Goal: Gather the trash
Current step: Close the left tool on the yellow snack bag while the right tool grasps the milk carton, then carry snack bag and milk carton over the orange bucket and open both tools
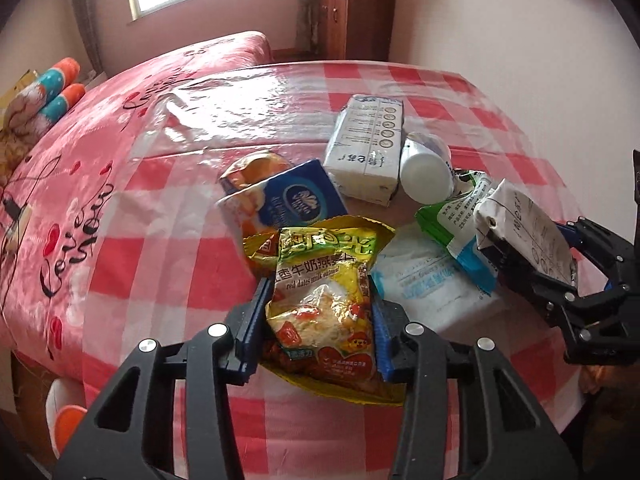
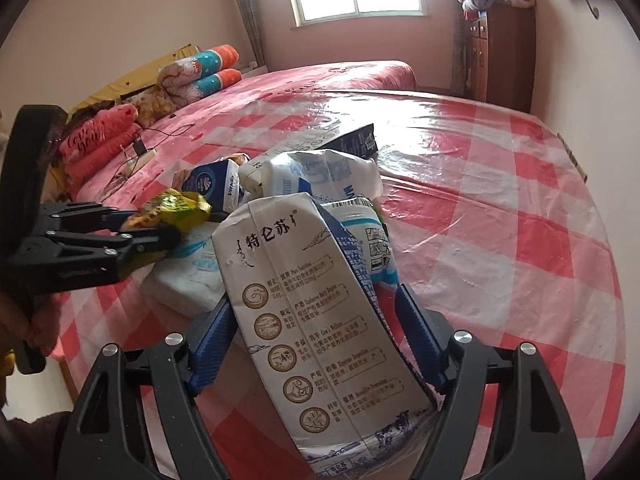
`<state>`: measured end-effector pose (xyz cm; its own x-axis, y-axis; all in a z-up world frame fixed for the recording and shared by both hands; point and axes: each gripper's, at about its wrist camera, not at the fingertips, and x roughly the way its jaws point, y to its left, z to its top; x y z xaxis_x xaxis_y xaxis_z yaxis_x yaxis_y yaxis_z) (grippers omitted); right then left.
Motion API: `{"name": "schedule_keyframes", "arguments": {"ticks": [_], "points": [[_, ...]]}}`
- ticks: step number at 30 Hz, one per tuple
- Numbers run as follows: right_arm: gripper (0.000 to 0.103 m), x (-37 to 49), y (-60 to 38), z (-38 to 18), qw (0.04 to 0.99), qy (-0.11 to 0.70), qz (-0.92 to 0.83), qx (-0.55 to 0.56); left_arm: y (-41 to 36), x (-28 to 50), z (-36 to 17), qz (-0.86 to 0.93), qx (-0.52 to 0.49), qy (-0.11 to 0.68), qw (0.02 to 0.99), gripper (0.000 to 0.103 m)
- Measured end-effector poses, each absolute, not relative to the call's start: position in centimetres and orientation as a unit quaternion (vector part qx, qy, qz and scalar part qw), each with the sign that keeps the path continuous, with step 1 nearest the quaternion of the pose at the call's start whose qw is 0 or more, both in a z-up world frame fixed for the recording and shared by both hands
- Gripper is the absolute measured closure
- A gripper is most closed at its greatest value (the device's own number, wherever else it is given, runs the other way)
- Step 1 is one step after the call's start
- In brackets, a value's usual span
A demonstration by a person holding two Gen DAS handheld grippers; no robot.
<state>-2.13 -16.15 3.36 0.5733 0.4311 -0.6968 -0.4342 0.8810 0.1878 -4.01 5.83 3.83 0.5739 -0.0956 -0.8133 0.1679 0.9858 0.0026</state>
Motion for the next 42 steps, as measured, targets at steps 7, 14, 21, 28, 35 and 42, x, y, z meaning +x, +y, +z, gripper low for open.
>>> {"name": "schedule_keyframes", "arguments": {"ticks": [7,14,21,28,35,42], "points": [[0.042,-2.1,-16.4,3.8,0.893,0.387,0.228,0.012,8.0,-5.9,3.8,-0.071,0.016,0.454,0.888,0.058],[0.042,-2.1,-17.0,4.4,0.894,0.38,0.229,0.067,10.1,-7.8,3.7,-0.077,-0.007,0.45,0.89,0.058],[0.042,-2.1,-16.8,5.0,0.882,0.387,0.241,0.119,11.7,-9.4,3.7,-0.088,-0.031,0.443,0.892,0.058],[0.042,-2.6,-15.0,5.6,0.861,0.4,0.273,0.157,13.8,-10.9,4.1,-0.083,-0.047,0.435,0.896,0.058],[0.042,-2.9,-10.5,6.3,0.83,0.418,0.326,0.175,17.4,-13.0,4.2,-0.052,-0.068,0.428,0.9,0.058],[0.043,-3.7,-4.3,7.1,0.8,0.432,0.384,0.16,22.3,-15.5,3.9,-0.004,-0.097,0.424,0.9,0.058]]}}
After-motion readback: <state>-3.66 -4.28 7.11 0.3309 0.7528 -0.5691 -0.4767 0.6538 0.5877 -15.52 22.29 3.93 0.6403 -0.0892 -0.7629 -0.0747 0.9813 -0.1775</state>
